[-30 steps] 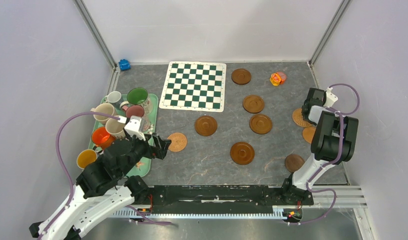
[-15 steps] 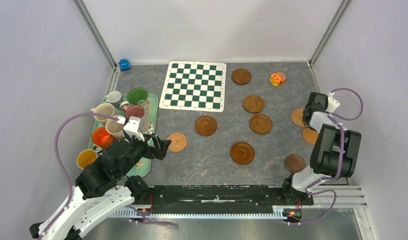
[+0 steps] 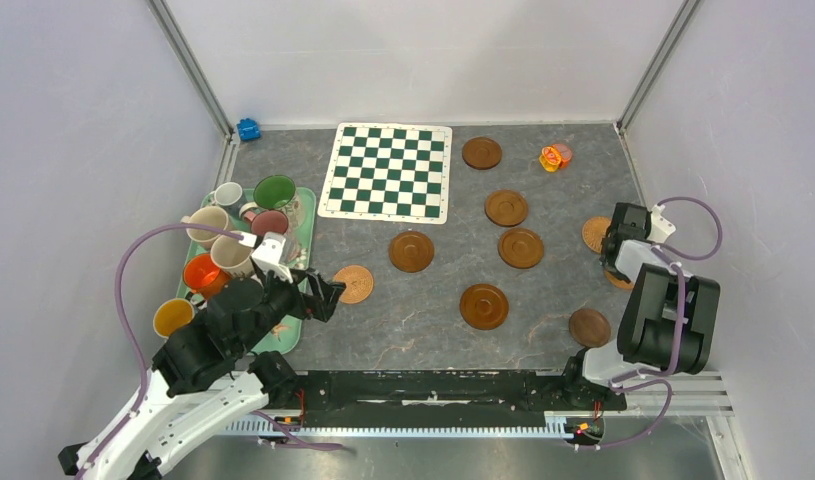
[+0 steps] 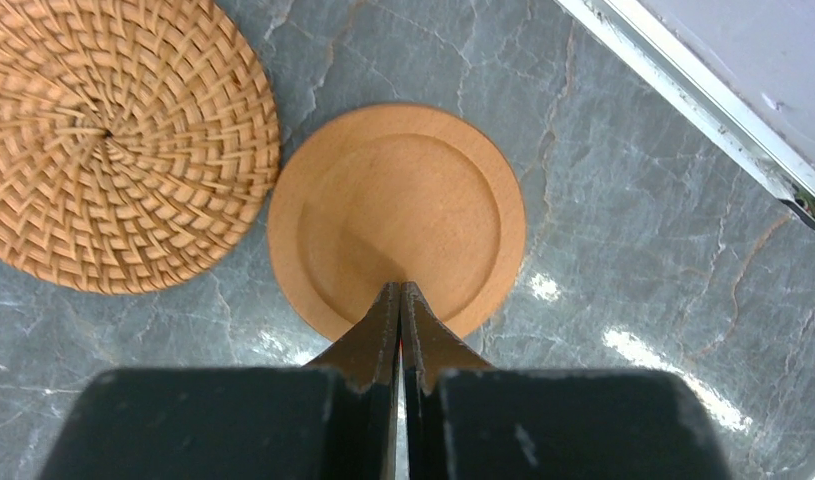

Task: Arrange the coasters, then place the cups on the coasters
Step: Move the coaster to the center of the board.

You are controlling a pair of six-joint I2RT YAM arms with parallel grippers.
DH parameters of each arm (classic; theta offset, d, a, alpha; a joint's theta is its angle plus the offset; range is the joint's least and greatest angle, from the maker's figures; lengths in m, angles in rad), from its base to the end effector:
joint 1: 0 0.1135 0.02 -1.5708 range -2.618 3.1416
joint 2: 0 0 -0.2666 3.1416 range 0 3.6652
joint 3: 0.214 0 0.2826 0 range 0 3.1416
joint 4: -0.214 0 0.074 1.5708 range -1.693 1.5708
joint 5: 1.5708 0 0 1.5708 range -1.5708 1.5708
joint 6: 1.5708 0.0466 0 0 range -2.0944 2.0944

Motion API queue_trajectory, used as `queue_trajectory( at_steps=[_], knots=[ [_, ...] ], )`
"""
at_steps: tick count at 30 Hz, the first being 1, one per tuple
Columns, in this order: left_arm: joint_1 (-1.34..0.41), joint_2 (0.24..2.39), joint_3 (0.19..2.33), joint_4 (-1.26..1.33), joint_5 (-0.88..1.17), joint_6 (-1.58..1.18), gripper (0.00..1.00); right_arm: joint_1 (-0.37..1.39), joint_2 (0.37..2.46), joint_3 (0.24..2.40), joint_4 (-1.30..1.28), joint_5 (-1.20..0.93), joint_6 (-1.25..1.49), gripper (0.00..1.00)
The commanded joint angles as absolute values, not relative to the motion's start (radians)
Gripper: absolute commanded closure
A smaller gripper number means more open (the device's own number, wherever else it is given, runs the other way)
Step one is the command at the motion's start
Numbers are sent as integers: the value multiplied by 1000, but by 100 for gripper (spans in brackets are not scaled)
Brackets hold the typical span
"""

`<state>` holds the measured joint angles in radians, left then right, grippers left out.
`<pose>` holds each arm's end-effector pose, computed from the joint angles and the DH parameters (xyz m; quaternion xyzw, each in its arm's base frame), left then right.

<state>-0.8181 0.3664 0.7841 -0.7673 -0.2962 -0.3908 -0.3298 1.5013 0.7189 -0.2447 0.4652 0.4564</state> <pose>0.0855 -0.0714 0.3353 0.0891 0.8098 -0.2228 0.5353 0.2766 -0.1168 0.1284 0.4162 0.8421 -0.2051 0.2748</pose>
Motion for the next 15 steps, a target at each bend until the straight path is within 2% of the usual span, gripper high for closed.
queue_trajectory(
  at_steps=[1,15],
  knots=[
    [-822,400,789,-724,-266,-363,0,-333,1453,673,-307,450,487,100],
    [-822,391,785,-719,-256,-364,0,-332,1358,624,-337,416,528,100]
  ],
)
